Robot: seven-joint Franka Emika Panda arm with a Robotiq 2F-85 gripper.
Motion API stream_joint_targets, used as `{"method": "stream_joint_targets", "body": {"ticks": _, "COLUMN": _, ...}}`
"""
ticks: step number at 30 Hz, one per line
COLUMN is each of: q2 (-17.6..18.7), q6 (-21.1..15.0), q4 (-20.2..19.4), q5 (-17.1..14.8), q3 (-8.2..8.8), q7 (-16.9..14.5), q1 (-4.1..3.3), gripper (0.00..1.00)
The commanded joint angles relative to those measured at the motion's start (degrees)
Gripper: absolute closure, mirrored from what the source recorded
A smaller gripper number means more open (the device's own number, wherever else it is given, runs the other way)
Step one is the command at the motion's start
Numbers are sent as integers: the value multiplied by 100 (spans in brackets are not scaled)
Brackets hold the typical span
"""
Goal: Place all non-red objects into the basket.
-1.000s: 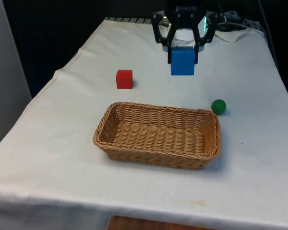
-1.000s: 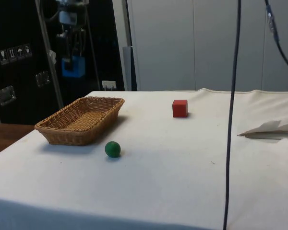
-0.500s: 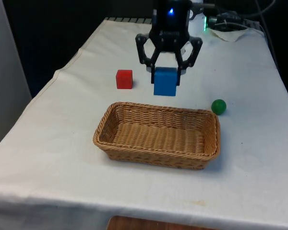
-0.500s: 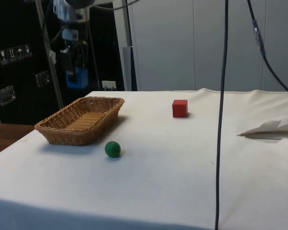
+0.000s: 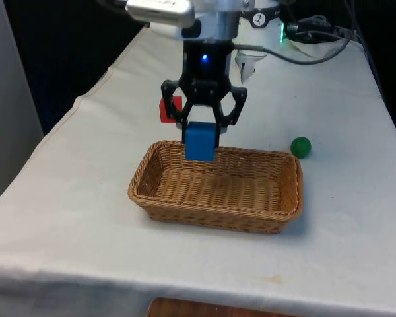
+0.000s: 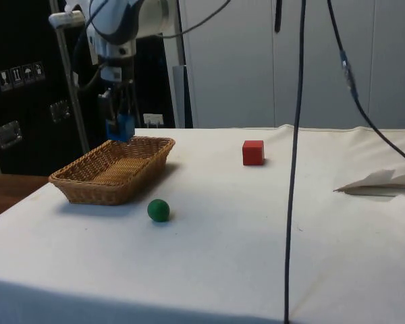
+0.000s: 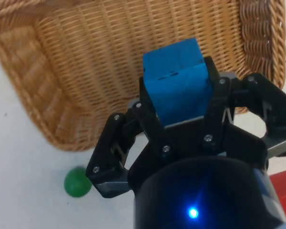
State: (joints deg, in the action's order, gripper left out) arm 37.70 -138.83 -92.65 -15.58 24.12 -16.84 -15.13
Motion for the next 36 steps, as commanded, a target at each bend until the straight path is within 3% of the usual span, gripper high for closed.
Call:
{"method": "stream_joint_targets", "body": {"ticks": 1, "q2": 86, "q6": -29, "q4": 63, "q5": -69, "q3": -46, "q7": -69, "q1": 80, "gripper": 98}}
{"method": "stream_joint_targets", "body": {"ticks": 2, "q2": 52, "q6": -17, "q4": 17, "q5": -34, "q3": 17, "q7": -29, "q1": 11, "gripper": 98}}
{"method": "stream_joint_targets", "body": {"ticks": 3, "q2": 143, "q6": -46, "q4": 92, "q5": -109, "q3": -23, "q7": -97, "q1": 92, "gripper": 98}}
{"method": "stream_joint_targets", "body": {"ticks": 9, "q2": 544, "q6": -57, "q4": 332, "q5": -378, "q3": 109, "q7": -264, "q1": 138, "gripper": 98}}
{"method": "stream_joint_targets", "body": {"ticks": 10, "q2": 470, "q6": -63, "q4": 258, "q5": -332, "q3": 149, "q7": -223, "q1": 69, "gripper": 98}}
{"method": "stream_joint_targets", "body": {"ticks": 11, "q2": 659, "q6": -52, "q4": 413, "q5": -441, "q3": 132, "q7": -292, "q1": 155, "gripper": 98}}
{"method": "stream_joint_targets", "body": {"ticks": 17, "q2": 963, "q6": 11, "q4": 665, "q5": -636, "q3": 172, "q7": -332, "q1": 189, "gripper": 98}}
{"method": "stream_joint_targets", "body": {"ticks": 18, "q2": 922, "q6": -52, "q4": 596, "q5": -602, "q3": 218, "q7": -315, "q1": 138, "gripper": 98}}
{"method": "stream_joint_targets", "body": {"ticks": 19, "q2": 1008, "q6": 23, "q4": 699, "q5": -659, "q3": 172, "q7": -332, "q1": 195, "gripper": 98}}
{"method": "stream_joint_targets", "body": {"ticks": 26, "q2": 1238, "q6": 109, "q4": 917, "q5": -802, "q3": 212, "q7": -332, "q1": 201, "gripper": 98}}
{"method": "stream_joint_targets", "body": {"ticks": 27, "q2": 1232, "q6": 52, "q4": 877, "q5": -785, "q3": 241, "q7": -315, "q1": 166, "gripper": 98}}
{"method": "stream_joint_targets", "body": {"ticks": 29, "q2": 1243, "q6": 109, "q4": 911, "q5": -808, "q3": 212, "q7": -332, "q1": 201, "gripper": 97}}
{"method": "stream_joint_targets", "body": {"ticks": 31, "q2": 1249, "q6": 109, "q4": 911, "q5": -814, "q3": 212, "q7": -332, "q1": 201, "gripper": 83}}
{"method": "stream_joint_targets", "body": {"ticks": 33, "q2": 1249, "q6": 109, "q4": 905, "q5": -814, "q3": 212, "q7": -338, "q1": 201, "gripper": 50}}
{"method": "stream_joint_targets", "body": {"ticks": 36, "q2": 1249, "q6": 109, "q4": 905, "q5": -814, "q3": 212, "q7": -338, "q1": 201, "gripper": 21}}
